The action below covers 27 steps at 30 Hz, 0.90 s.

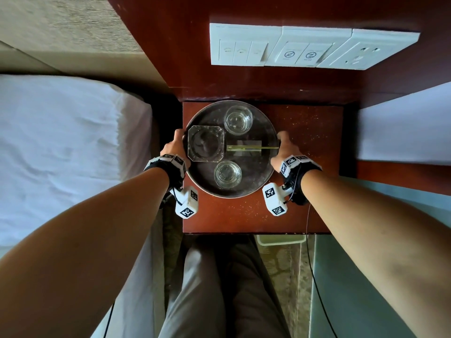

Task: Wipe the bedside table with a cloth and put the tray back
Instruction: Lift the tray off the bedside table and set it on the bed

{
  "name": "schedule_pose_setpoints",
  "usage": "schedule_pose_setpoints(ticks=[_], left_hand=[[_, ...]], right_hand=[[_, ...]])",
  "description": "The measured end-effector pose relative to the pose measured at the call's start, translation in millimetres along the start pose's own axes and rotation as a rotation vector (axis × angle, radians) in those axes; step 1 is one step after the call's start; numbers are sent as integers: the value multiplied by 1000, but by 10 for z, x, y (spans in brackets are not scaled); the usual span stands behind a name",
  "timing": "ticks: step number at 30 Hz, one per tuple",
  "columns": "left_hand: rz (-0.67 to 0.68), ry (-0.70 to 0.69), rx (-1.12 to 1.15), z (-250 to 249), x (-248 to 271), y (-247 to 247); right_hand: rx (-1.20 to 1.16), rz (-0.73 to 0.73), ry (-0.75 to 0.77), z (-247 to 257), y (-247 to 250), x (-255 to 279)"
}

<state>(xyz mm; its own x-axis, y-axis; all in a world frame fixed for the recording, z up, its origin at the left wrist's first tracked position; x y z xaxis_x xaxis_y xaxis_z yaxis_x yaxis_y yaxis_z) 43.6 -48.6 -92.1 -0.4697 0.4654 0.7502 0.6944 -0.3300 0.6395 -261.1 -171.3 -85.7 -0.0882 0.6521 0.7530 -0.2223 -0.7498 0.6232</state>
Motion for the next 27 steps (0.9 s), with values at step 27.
schedule_pose_setpoints(ticks=[27], left_hand=[[-172, 202, 287, 1630, 2162, 1206]], right_hand=[[281, 113, 494, 1979, 497, 1954]])
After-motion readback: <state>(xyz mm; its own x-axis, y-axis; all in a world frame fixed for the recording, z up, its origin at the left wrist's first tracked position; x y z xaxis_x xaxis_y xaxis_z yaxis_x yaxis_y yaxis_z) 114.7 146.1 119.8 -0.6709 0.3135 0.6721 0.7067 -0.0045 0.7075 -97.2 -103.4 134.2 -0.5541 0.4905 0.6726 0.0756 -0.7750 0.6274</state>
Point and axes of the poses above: each hand's wrist, its own x-axis away from the middle knuckle, its own y-axis out of the back of the hand, z = x × y, the point moved 10 cm from there along -x, towards the middle knuckle, and after that the axes turned 5 degrees about y, right-handed, at the moved point
